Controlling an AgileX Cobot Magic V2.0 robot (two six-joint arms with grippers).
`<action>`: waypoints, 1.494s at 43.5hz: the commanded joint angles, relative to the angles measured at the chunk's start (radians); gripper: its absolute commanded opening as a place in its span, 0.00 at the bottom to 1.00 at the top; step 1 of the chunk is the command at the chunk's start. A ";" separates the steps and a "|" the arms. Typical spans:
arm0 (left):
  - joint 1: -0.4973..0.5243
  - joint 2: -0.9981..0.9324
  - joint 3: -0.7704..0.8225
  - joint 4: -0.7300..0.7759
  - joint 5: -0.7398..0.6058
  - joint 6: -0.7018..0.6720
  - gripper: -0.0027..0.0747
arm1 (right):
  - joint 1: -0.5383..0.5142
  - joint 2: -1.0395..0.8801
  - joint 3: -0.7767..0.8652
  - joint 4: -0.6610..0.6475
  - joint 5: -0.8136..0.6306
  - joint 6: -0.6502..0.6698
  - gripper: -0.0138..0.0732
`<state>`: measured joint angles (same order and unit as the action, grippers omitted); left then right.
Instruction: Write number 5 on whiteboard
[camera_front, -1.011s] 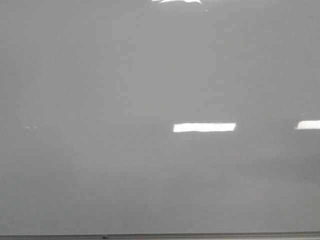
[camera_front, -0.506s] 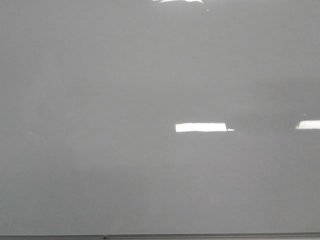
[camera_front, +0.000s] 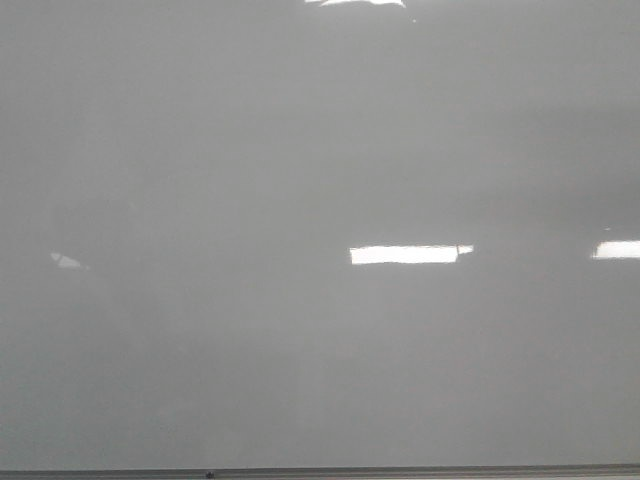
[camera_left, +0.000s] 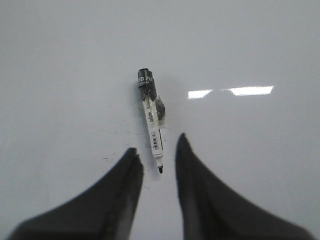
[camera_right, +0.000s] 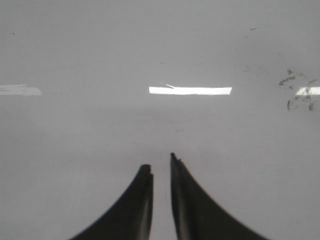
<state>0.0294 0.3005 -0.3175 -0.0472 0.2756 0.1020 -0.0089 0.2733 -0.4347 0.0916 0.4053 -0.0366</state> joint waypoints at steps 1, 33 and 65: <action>-0.006 0.014 -0.037 -0.003 -0.077 0.000 0.67 | -0.006 0.019 -0.035 0.001 -0.069 -0.008 0.67; -0.004 0.651 -0.240 -0.144 -0.157 0.000 0.83 | -0.006 0.020 -0.033 0.001 -0.081 -0.008 0.86; -0.004 1.125 -0.375 -0.144 -0.420 0.000 0.83 | -0.006 0.020 -0.033 0.000 -0.080 -0.008 0.86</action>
<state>0.0294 1.4330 -0.6602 -0.1802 -0.0495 0.1041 -0.0089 0.2733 -0.4347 0.0916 0.4071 -0.0366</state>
